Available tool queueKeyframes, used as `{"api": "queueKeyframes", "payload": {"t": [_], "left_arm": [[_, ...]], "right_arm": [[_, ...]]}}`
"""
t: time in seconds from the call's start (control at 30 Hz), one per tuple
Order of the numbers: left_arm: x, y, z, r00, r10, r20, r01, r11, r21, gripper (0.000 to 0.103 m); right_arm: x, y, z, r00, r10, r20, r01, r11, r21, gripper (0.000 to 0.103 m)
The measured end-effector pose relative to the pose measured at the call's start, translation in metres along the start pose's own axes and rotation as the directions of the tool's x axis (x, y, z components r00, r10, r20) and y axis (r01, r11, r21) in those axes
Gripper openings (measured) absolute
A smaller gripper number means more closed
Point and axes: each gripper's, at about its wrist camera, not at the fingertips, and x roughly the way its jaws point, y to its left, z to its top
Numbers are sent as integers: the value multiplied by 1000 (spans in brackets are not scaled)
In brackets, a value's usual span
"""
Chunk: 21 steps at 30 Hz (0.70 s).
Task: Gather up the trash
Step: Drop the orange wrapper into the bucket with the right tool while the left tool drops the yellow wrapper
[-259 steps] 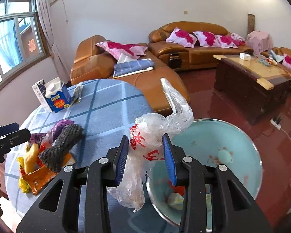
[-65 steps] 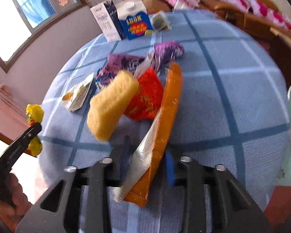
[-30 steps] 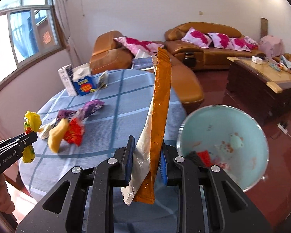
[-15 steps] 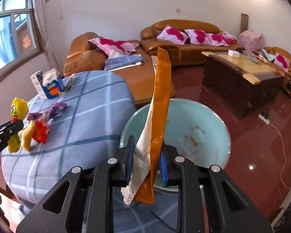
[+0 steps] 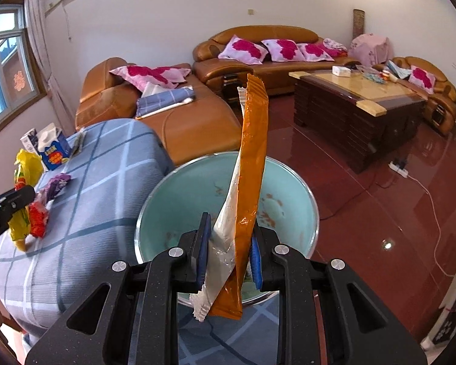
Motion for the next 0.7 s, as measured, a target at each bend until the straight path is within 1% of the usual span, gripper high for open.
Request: {"api": "queueKeyframes", "payload": {"t": [0.1,0.2,0.3,0.4,0.57,0.7], "left_arm": [[7,-14,3,1000,-12,1,12,1000,21,26],[16,-26,4,999,-38,-19,38,999,30,26],[24,-40,6,998,-56,-24,57,997,52,26],[34,-50,8,997,-73,-34,76,995,67,26],[49,-68,9,995,-85,-55,90,992,90,26],[58,-76,9,993,-100,-69,106,990,96,26]], "right_arm": [[7,-7,-1,999,-31,-7,31,1000,3,24],[12,-16,-2,999,-39,-14,39,999,20,24],[18,-22,-3,998,-51,-22,52,998,31,24],[28,-27,-2,997,-63,-44,64,997,40,24],[44,-25,-1,995,-74,-68,75,997,19,24],[59,-22,-5,993,-64,-104,65,998,4,24]]}}
